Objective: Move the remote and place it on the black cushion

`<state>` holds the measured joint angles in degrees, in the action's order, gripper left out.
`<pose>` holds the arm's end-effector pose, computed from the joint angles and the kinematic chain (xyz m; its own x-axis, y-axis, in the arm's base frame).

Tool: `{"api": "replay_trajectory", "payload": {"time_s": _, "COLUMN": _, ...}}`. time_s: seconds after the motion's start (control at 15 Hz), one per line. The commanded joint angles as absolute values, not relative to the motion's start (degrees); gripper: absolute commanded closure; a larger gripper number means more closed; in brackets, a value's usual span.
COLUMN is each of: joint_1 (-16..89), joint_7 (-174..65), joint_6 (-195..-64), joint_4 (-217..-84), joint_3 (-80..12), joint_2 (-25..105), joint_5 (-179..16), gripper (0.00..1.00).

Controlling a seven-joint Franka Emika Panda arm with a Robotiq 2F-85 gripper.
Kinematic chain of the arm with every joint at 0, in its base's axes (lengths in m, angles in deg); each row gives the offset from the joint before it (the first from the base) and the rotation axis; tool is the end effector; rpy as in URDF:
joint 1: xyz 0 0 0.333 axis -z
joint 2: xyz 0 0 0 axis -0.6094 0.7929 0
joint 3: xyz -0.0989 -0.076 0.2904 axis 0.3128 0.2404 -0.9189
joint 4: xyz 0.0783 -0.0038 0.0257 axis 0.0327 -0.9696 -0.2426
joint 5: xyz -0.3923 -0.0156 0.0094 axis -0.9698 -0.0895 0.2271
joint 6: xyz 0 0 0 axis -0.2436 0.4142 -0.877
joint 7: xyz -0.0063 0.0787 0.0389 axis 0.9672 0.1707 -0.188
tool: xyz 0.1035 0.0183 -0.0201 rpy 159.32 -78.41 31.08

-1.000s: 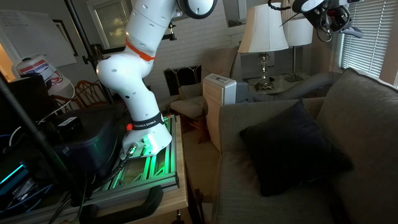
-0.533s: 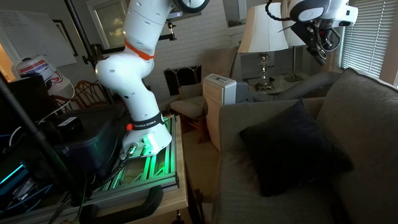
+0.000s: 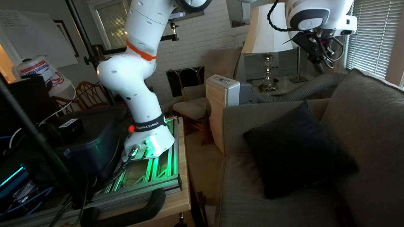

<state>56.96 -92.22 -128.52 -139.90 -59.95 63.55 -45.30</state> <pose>0.7449 -0.0192 0.3287 0.9195 0.0078 0.3930 0.2355 -0.8113 -0.5351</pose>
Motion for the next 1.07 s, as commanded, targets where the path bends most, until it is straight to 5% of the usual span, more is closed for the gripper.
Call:
{"api": "replay_trajectory", "payload": {"time_s": 0.0, "joint_1": 55.36, "joint_7": -92.98, "joint_6": -127.84, "joint_4": -139.76, "joint_3": -57.71, "joint_2": 63.01, "joint_5": -43.57, "gripper": 0.43}}
{"api": "replay_trajectory", "payload": {"time_s": 0.13, "joint_1": 55.35, "joint_7": -93.0, "joint_6": -127.84, "joint_4": -139.98, "joint_3": -57.66, "joint_2": 62.83, "joint_5": -43.57, "gripper": 0.43}}
{"api": "replay_trajectory", "payload": {"time_s": 0.2, "joint_1": 55.04, "joint_7": -93.27, "joint_6": -127.69, "joint_4": -139.96, "joint_3": -57.88, "joint_2": 62.97, "joint_5": -43.72, "gripper": 0.68}}
{"api": "replay_trajectory", "payload": {"time_s": 1.0, "joint_1": 49.34, "joint_7": -115.78, "joint_6": -130.22, "joint_4": -150.35, "joint_3": -61.97, "joint_2": 59.42, "joint_5": -38.18, "gripper": 0.68}}
